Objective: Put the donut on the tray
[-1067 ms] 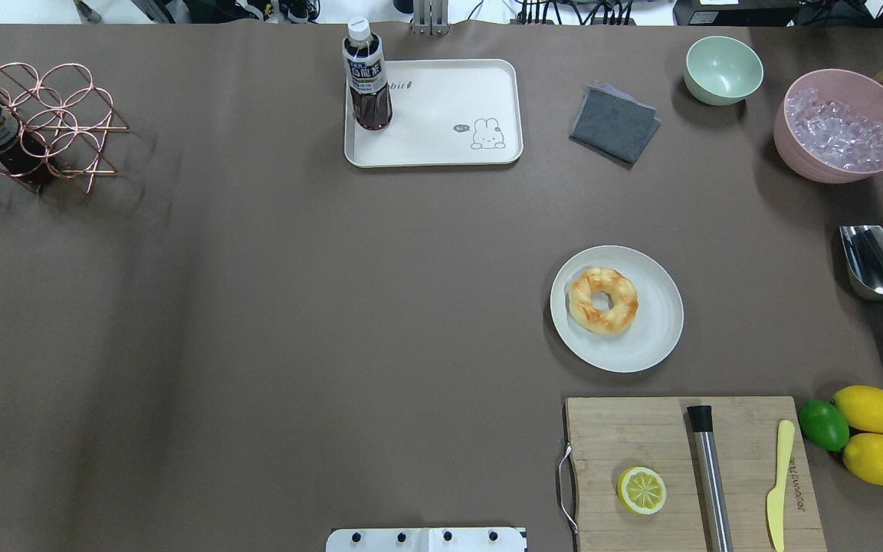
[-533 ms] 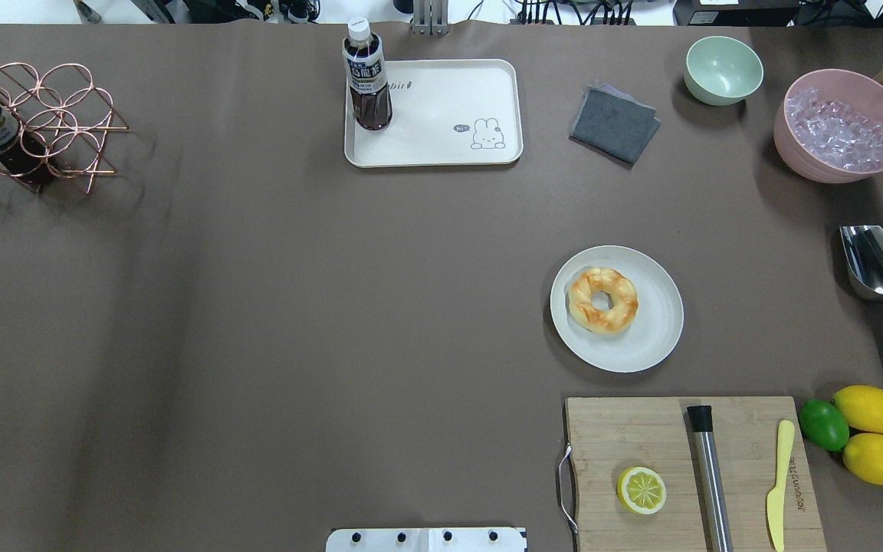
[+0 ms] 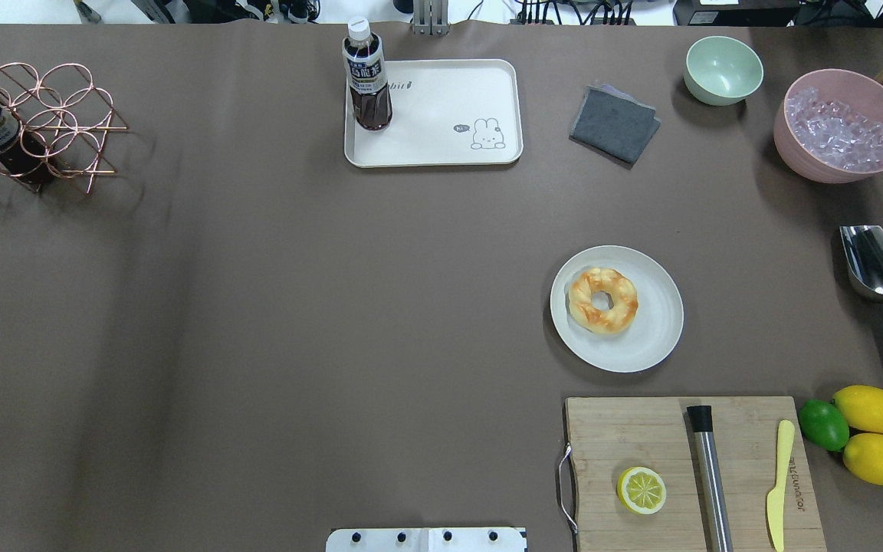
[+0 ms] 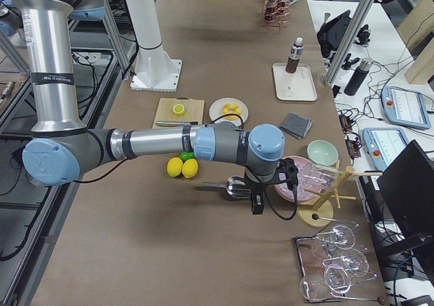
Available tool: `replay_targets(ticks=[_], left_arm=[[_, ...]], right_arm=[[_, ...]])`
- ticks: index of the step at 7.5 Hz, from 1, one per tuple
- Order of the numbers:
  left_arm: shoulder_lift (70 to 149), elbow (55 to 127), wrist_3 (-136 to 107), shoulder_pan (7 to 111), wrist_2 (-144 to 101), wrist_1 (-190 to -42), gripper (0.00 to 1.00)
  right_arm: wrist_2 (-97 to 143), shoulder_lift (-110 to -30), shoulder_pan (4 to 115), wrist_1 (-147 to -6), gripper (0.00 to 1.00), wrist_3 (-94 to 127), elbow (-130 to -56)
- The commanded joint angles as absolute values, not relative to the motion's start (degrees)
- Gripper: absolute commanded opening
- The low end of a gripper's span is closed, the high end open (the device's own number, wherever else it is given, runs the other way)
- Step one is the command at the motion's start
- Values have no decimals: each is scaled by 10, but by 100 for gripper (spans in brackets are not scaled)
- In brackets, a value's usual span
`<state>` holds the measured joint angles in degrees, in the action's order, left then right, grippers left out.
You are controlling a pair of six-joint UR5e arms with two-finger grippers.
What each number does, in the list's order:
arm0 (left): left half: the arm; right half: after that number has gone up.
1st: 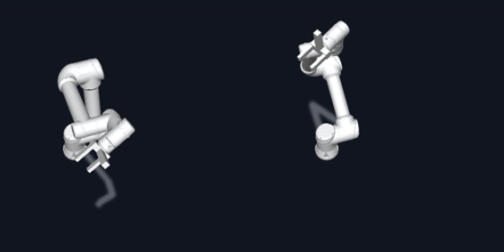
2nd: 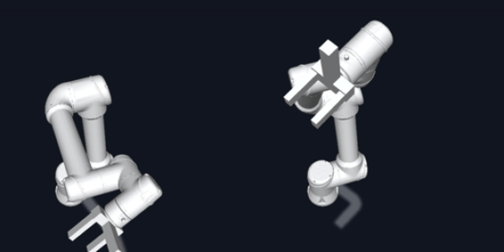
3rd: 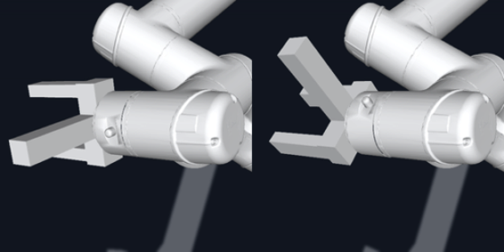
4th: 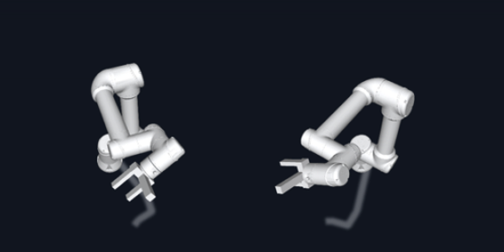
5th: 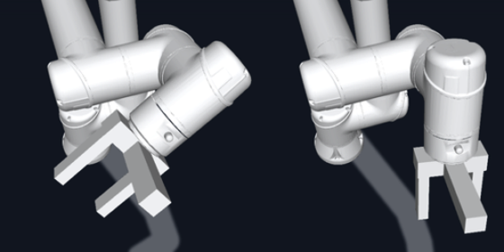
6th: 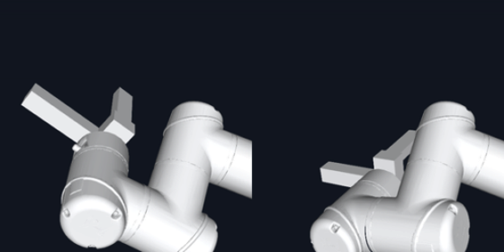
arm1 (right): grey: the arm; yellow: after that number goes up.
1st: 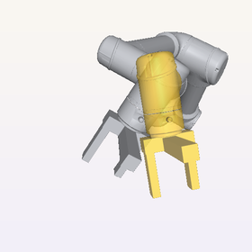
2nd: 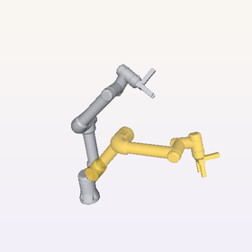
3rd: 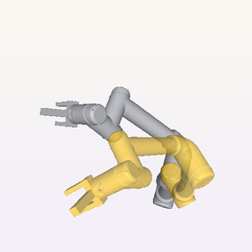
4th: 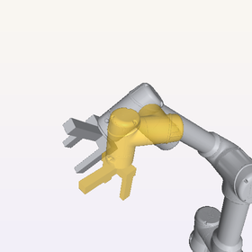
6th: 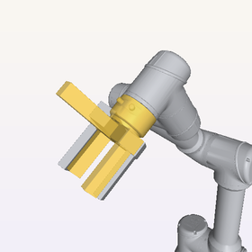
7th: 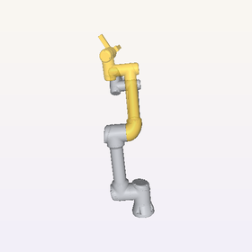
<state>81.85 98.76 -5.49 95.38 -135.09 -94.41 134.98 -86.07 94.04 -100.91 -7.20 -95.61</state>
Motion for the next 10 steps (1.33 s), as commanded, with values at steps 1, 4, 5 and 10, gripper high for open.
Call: replay_targets(ticks=[1, 4, 5, 10], left_arm=[[814, 988, -55, 954, -1352, -945, 98], [813, 989, -55, 954, -1352, -945, 98], [812, 989, -55, 954, -1352, -945, 98], [811, 988, -55, 954, -1351, -945, 98]], right_arm=[[1351, -864, 884, -1008, 100, 9, -1004], [1375, -867, 836, -994, 100, 38, -1047], [1374, -866, 794, -962, 100, 127, -1058], [1334, -861, 586, -724, 100, 472, -1063]])
